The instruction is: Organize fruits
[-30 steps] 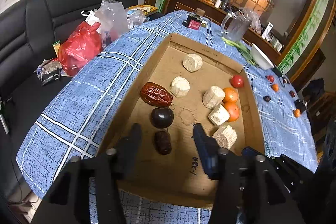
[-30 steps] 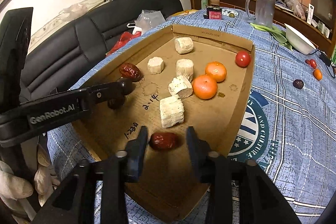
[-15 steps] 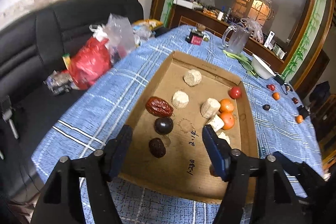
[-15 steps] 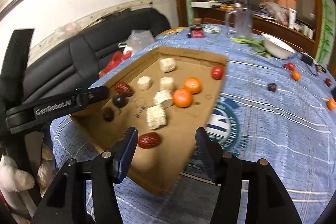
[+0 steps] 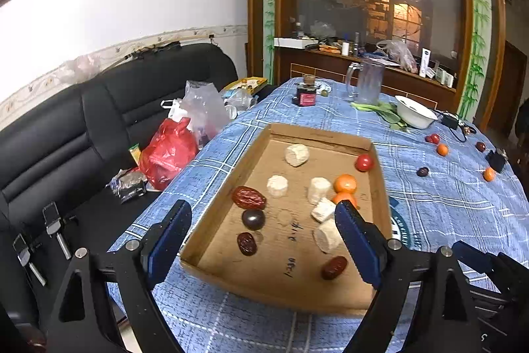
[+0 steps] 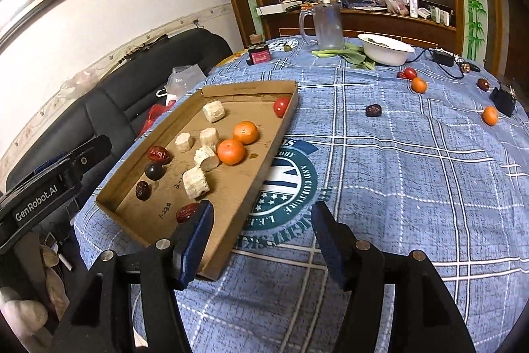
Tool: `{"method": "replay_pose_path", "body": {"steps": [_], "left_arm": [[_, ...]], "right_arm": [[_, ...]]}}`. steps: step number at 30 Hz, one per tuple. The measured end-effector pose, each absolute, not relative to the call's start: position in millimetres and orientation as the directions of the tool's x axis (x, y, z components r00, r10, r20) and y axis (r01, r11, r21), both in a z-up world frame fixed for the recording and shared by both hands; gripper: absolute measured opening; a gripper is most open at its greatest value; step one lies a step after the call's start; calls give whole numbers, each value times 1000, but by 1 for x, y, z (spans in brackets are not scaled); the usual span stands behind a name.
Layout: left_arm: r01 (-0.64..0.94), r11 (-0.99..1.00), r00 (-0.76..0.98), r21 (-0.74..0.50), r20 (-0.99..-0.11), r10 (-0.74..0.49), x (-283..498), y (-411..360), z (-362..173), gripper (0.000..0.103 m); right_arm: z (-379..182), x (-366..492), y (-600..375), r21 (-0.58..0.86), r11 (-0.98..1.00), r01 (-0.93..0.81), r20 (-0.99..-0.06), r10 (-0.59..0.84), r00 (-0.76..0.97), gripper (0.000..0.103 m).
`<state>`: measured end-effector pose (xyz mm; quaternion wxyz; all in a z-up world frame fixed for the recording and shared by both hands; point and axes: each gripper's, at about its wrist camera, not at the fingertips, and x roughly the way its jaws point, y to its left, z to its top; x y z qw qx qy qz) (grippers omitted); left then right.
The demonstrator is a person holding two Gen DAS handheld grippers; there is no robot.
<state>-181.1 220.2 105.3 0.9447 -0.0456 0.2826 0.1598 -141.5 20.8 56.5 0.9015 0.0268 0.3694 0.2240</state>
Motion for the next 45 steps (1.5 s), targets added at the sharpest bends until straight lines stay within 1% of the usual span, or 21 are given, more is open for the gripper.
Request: {"method": "replay_pose_path", "body": {"steps": [8,10,15,17,20,24,29,37,42,45], "left_arm": [[-318,947,816,41,-496,295,-197,194,119,89],[-338,939,821,55,-471,323,-203,189,123,99],[-425,897,804,121,-405,435,-220,175,131,103],[-436,889,799,139,-394,454,-224,170,128,103],[-416,895,795,164,-412,445,-225,164,122,103],[-350,924,810,150,-446,380,-227,156,116,103],[-337,927,808,167,-454,376,-230,149,113,103],[-345,929,798,132,-480,364,-231,155,110,103],[-337,938,783,85,-528,329,-228,163,102,103],[-340,937,769,81,-549,327,-227,166,94,103]], "right_arm": [[62,-154,6,223,899,-376,-637,427,642,71],[63,-157,4,223,899,-377,-634,428,644,71],[65,-167,2,218,898,-383,-627,429,650,72],[65,-171,2,217,897,-386,-626,431,650,72],[65,-177,3,205,896,-393,-625,429,652,73],[64,-181,3,195,900,-389,-628,419,655,75],[60,-181,-3,197,909,-366,-639,402,656,76],[57,-181,-4,192,913,-360,-648,393,652,77],[54,-181,-1,182,913,-365,-657,389,645,78],[52,-181,2,177,913,-368,-661,388,642,78]]}}
